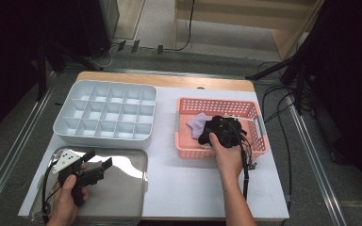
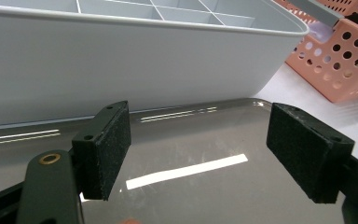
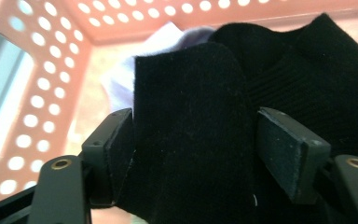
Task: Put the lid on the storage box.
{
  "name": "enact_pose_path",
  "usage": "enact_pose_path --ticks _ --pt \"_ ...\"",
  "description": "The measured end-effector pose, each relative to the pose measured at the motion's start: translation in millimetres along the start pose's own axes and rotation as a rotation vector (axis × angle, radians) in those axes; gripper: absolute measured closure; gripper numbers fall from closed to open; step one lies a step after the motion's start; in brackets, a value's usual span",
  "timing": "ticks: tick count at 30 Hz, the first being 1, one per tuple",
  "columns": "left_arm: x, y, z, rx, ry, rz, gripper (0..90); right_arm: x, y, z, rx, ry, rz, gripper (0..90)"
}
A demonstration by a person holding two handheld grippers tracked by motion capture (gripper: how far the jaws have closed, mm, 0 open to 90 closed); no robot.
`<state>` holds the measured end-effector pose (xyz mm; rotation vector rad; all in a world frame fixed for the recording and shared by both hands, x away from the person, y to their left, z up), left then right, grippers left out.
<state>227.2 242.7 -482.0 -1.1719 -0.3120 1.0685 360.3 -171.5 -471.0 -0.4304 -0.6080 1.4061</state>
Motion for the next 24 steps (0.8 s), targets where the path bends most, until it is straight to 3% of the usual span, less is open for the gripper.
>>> enact_pose_path --ticks 7,12,17,20,24 --pt "0.0 -0.3 0.3 -0.002 -0.002 0.001 23.4 0.2 3.3 -2.4 0.024 0.030 0.040 53.7" --pt "-0.1 -0.4 0.5 -0.001 -0.002 -0.004 23.4 -3.7 2.9 0.8 0.003 -0.017 0.032 69.2" --pt "-0.1 -0.6 0.8 -0.005 -0.001 -0.004 23.4 -4.5 2.7 6.3 -0.039 -0.036 0.024 73.4" --pt "0.0 -0.8 0.9 -0.007 0.001 -0.004 23.4 -4.9 1.9 9.0 -0.074 -0.014 0.021 73.4" --pt "-0.5 -0.9 0.7 -0.009 0.001 -0.004 23.4 -4.8 0.6 12.9 -0.105 -0.022 0.015 73.5"
Point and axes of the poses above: each handheld gripper's, and its own axes: z roughly backward along the jaws, y roughly out of its underside, x roughly to its left, the point moved 4 cm from there along -z, roughly forward along the jaws, and after that the axes turned 11 degrees about y, right-handed, at the moved point
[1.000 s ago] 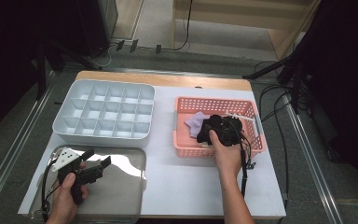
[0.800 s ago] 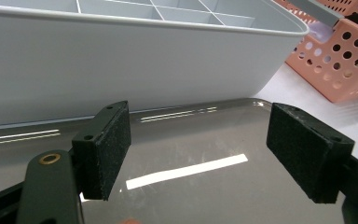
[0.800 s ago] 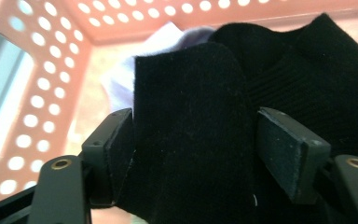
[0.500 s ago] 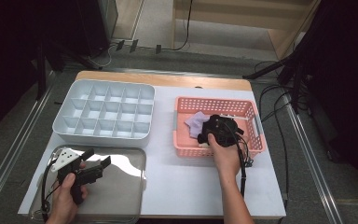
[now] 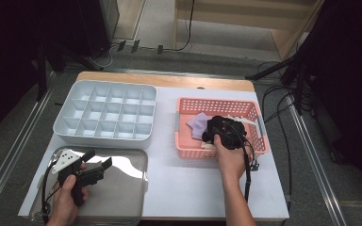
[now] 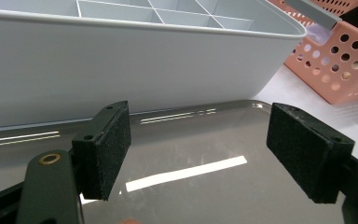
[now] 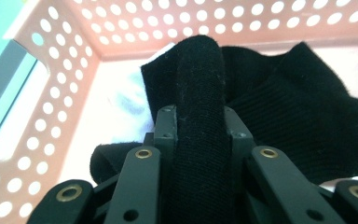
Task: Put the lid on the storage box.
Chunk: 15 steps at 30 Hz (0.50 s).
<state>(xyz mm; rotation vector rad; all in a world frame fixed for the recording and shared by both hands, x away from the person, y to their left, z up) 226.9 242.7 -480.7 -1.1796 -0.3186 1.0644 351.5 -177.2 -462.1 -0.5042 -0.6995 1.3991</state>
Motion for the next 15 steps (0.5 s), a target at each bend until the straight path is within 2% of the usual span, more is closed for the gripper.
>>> enact_pose_path --ticks 6,10,13,15 --pt "-0.5 -0.3 0.2 0.004 0.004 -0.006 23.4 -0.5 -2.3 5.2 -0.056 -0.023 -0.012 73.5" --pt "-1.9 -1.2 0.4 -0.002 0.009 -0.008 23.3 -1.0 -2.3 8.5 -0.075 -0.033 -0.022 73.7" --pt "-4.1 -2.5 0.4 -0.003 0.016 -0.019 23.3 0.5 -3.9 12.6 -0.147 -0.057 0.001 73.8" --pt "-6.8 -3.2 -0.6 -0.006 0.017 -0.032 22.8 0.8 -3.8 15.0 -0.183 -0.038 0.021 73.8"
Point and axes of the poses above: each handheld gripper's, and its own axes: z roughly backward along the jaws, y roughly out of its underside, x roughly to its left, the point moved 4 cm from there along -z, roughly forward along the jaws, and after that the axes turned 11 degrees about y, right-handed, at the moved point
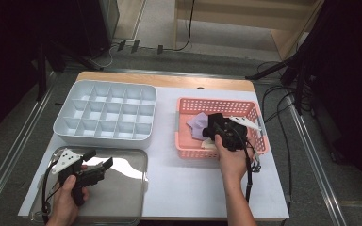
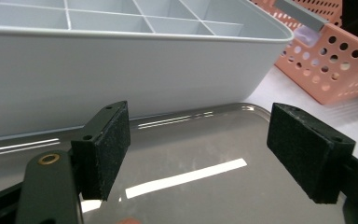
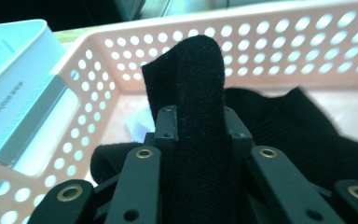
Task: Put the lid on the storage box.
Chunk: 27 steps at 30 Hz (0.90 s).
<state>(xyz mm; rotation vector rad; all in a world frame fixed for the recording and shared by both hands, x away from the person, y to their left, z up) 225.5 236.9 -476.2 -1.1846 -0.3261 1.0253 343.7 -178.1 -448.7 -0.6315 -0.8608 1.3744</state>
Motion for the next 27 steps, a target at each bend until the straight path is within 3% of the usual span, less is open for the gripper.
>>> enact_pose_path --ticks 6,10,16,21,27 --pt "-13.1 -2.6 -5.5 -0.038 0.033 -0.015 21.2 0.1 2.7 5.9 -0.119 -0.047 0.005 73.8" --pt "-27.7 -1.8 -13.2 -0.020 0.051 -0.038 21.2 -0.8 4.1 12.7 -0.176 -0.059 0.010 73.7" --pt "-46.3 -4.8 -26.8 0.009 0.078 -0.069 21.2 -4.4 4.9 16.4 -0.204 -0.071 0.003 73.6" --pt "-55.2 -11.6 -38.5 0.006 0.095 -0.050 21.2 -2.0 8.6 18.4 -0.231 -0.077 0.044 73.3" --pt "-69.2 -8.2 -50.1 0.015 0.121 -0.061 21.2 3.1 6.1 23.8 -0.245 -0.110 0.037 73.3"
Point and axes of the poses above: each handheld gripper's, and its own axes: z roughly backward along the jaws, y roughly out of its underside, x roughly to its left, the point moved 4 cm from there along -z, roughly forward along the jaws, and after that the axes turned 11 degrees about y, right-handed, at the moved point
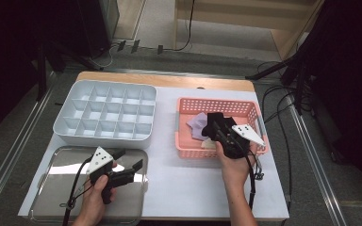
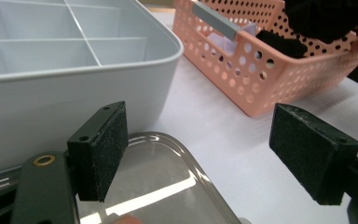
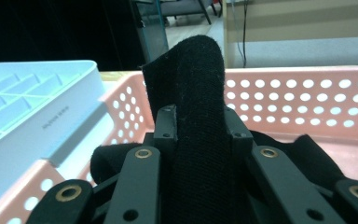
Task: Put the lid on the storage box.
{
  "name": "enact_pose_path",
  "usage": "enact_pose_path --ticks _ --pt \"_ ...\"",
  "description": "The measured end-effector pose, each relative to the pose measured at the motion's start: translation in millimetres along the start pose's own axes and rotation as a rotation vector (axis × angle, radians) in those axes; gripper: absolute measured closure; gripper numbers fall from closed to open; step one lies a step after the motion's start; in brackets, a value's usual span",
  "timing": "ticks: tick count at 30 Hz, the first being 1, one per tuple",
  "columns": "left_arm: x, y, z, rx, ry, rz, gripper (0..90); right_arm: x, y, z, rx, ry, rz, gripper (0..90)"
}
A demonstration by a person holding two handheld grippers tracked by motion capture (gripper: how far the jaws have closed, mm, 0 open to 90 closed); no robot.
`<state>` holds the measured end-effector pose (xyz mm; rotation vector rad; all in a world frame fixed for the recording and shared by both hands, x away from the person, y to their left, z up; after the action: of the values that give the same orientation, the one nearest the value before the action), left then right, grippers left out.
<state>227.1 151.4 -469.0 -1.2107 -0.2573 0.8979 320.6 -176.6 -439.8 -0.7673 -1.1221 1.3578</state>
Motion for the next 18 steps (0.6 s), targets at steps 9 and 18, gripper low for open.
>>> enact_pose_path --ticks 9,18 --pt "-16.4 5.6 -5.7 0.016 0.026 -0.035 20.7 18.2 -3.5 19.9 -0.056 -0.072 0.019 73.5" --pt "-25.0 7.1 -3.5 0.012 0.062 -0.062 18.6 37.4 9.5 50.4 -0.054 -0.137 0.051 73.5"
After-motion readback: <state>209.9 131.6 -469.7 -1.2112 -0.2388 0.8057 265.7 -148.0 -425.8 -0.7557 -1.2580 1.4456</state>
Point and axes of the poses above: each handheld gripper's, and its own axes: z roughly backward along the jaws, y roughly out of its underside, x roughly to its left, the point moved 4 cm from there along -z, roughly forward along the jaws, and after that the axes turned 11 degrees about y, right-handed, at the moved point
